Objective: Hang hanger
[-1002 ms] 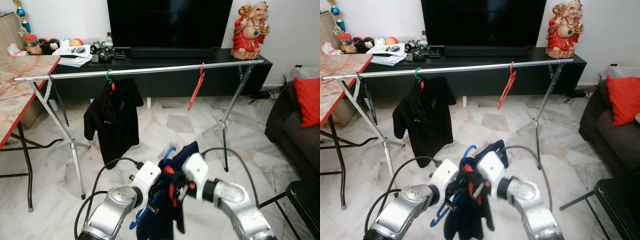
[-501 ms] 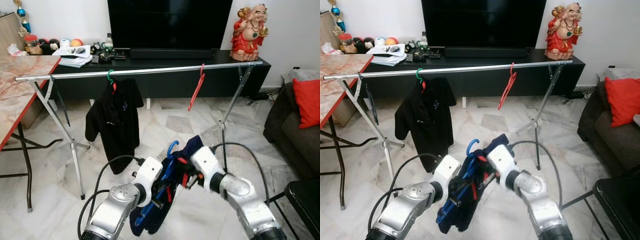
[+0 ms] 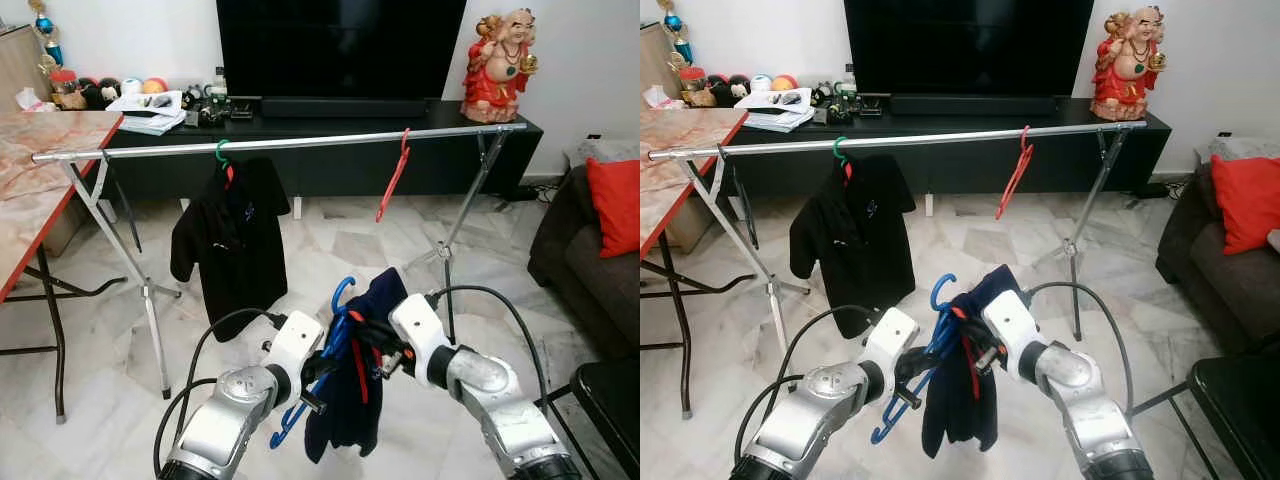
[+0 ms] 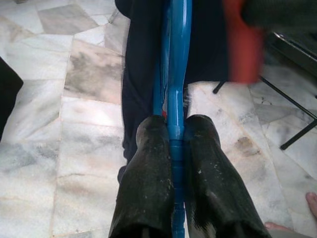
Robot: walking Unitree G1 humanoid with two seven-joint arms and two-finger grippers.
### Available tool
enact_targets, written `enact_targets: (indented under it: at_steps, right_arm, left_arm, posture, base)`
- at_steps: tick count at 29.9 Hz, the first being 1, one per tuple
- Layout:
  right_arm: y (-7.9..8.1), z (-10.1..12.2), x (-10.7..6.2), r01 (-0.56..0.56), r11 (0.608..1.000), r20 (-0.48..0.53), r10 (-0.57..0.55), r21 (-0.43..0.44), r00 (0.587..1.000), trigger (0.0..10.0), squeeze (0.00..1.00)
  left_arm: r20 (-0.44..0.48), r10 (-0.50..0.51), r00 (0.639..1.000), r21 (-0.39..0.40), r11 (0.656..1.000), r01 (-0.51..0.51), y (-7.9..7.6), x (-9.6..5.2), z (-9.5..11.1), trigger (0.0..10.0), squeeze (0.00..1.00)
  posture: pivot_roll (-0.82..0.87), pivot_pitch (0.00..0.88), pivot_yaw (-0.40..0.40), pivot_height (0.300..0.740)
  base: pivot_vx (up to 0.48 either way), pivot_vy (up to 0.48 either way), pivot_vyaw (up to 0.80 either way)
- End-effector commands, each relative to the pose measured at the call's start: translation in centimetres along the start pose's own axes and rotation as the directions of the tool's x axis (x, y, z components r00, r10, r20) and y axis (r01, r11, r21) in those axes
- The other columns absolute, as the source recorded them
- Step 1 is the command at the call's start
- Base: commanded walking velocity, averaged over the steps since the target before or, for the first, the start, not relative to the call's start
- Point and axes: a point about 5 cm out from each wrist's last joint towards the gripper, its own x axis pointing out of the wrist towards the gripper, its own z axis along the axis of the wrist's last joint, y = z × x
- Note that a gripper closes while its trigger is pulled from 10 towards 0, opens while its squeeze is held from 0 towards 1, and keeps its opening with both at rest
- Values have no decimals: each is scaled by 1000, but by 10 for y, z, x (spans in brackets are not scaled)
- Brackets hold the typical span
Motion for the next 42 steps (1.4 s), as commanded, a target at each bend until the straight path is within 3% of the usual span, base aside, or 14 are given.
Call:
enact_targets:
  at_steps: [1, 5, 13, 16, 20, 25, 30, 31, 32, 35, 38, 40, 41, 42]
  right_arm:
    - [2, -1, -2, -21, 999, -26, 20, -36, 999, 10000, 1000]
    - [5, -8, -6, -63, 995, -91, 56, -79, 994, 10000, 1000]
    - [5, -10, -12, -84, 991, -124, 71, -101, 990, 10000, 1000]
    - [-14, -6, -25, -12, 989, -132, -7, -144, 991, 10000, 1000]
    - [-26, -3, -32, 38, 986, -132, -59, -161, 989, 10000, 1000]
    - [-52, 19, -48, 128, 986, 6, -128, -111, 992, 10000, 1000]
    - [-68, 30, -53, 153, 977, 27, -151, -150, 988, 10000, 1000]
    - [-72, 33, -53, 145, 973, 22, -143, -179, 989, 10000, 906]
    - [-74, 36, -52, 116, 971, 22, -114, -209, 993, 10000, 0]
    - [-76, 43, -51, 50, 965, 19, -47, -256, 999, 10000, 0]
    - [-68, 43, -49, -156, 927, -62, 144, -340, 988, 10000, 0]
    - [-66, 39, -50, -221, 909, -110, 195, -352, 975, 10000, 0]
    - [-62, 34, -50, -298, 893, -142, 265, -336, 954, 10000, 63]
    - [-60, 33, -51, -332, 886, -146, 299, -325, 943, 10000, 396]
  left_arm:
    - [88, 11, 996, 4, 1000, -12, 3, 0, 17, 10000, 0]
    - [117, 36, 992, -6, 999, -36, 8, -1, 21, 10000, 0]
    - [128, 50, 990, -11, 999, -49, 9, -1, 22, 10000, 0]
    - [99, 11, 995, 13, 1000, -12, 9, -3, 15, 10000, 0]
    - [89, 2, 996, 20, 1000, -4, 9, -4, 12, 10000, 0]
    - [42, -85, 996, 75, 994, 81, 6, -6, 3, 10000, 0]
    - [2, -188, 982, 150, 971, 186, -1, -9, -2, 10000, 0]
    - [-11, -218, 976, 170, 961, 216, -2, -10, -3, 10000, 0]
    - [-24, -248, 968, 188, 950, 248, -4, -12, -4, 10000, 0]
    - [-47, -291, 956, 216, 931, 294, -5, -12, -5, 10000, 0]
    - [-78, -320, 944, 260, 908, 329, -4, -13, -6, 10000, 0]
    - [-92, -328, 940, 274, 899, 341, -3, -13, -6, 10000, 0]
    - [-103, -350, 931, 288, 885, 365, -4, -14, -6, 10000, 0]
    - [-105, -359, 927, 291, 880, 374, -5, -14, -6, 10000, 0]
  posture:
    - [101, 0, -35, 740]
    - [96, 0, -36, 740]
    - [98, 0, -39, 740]
    - [90, 0, -39, 740]
    - [88, 0, -38, 740]
    - [87, 0, -38, 740]
    - [86, 0, -37, 740]
    - [84, 0, -36, 740]
    - [81, 0, -35, 740]
    - [80, 0, -35, 740]
    - [84, 0, -42, 740]
    - [85, 0, -42, 740]
    - [85, 0, -42, 740]
    - [85, 0, -42, 740]
  base:
    - [0, 0, 0]
    - [0, 0, 0]
    - [0, 0, 0]
    - [0, 0, 0]
    - [0, 0, 0]
    - [0, 0, 0]
    - [0, 0, 0]
    - [0, 0, 0]
    - [0, 0, 0]
    - [0, 0, 0]
    - [0, 0, 0]
    - [0, 0, 0]
    - [0, 0, 0]
    - [0, 0, 0]
